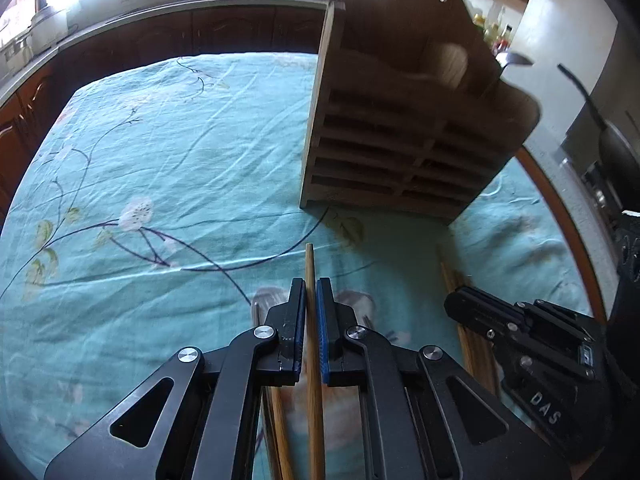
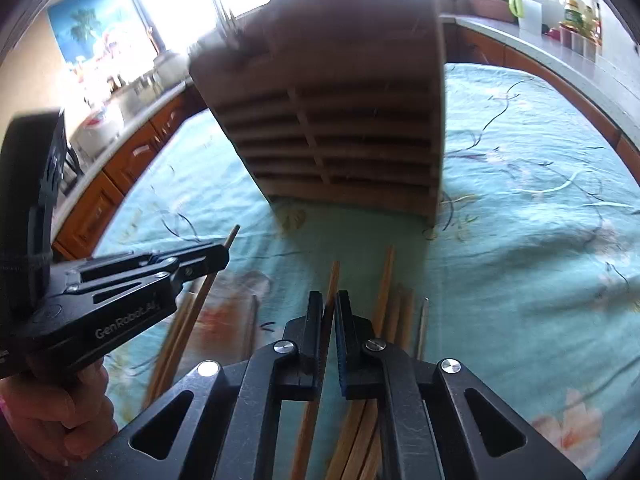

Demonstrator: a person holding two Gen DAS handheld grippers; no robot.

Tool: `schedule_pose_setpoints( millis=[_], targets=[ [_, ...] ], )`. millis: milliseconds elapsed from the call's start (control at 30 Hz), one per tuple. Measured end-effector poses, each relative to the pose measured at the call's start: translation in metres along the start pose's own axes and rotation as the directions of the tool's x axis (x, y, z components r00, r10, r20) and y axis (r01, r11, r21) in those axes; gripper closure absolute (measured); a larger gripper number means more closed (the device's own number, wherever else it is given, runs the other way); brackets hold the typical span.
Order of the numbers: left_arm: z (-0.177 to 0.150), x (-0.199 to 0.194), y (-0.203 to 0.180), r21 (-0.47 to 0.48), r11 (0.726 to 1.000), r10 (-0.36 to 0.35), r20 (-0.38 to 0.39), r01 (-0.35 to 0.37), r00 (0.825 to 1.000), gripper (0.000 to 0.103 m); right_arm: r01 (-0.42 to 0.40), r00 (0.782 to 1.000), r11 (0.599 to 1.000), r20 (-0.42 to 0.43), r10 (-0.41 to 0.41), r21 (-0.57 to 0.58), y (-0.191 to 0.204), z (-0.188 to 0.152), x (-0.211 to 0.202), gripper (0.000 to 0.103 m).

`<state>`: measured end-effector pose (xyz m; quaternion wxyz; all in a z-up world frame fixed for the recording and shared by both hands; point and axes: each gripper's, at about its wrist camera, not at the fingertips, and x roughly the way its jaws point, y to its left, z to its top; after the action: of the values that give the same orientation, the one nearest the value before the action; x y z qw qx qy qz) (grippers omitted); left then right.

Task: Organize utensils
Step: 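Lift the chopstick with the left gripper while the right gripper carries its chopstick into the caddy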

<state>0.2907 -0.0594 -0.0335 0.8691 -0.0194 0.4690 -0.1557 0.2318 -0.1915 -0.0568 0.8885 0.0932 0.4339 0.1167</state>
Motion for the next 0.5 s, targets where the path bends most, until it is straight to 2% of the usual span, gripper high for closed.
schedule_pose_setpoints(
  millis=[300, 500],
  targets=[
    [-0.015, -0.073, 0.007, -0.041, 0.997, -0.063, 0.117, 0.068, 0.991, 0.098, -0.070, 0.990, 0.997, 0.126, 0.065, 0.030, -0.003, 0.003, -0.071, 0.098],
    [-0.018, -0.113, 0.003, -0.054, 0.993, -0.095, 0.188, 0.107, 0.978, 0.098, -0.103, 0.976, 0.994, 0.197, 0.095, 0.032, 0.003, 0.006, -0.104, 0.098]
  ],
)
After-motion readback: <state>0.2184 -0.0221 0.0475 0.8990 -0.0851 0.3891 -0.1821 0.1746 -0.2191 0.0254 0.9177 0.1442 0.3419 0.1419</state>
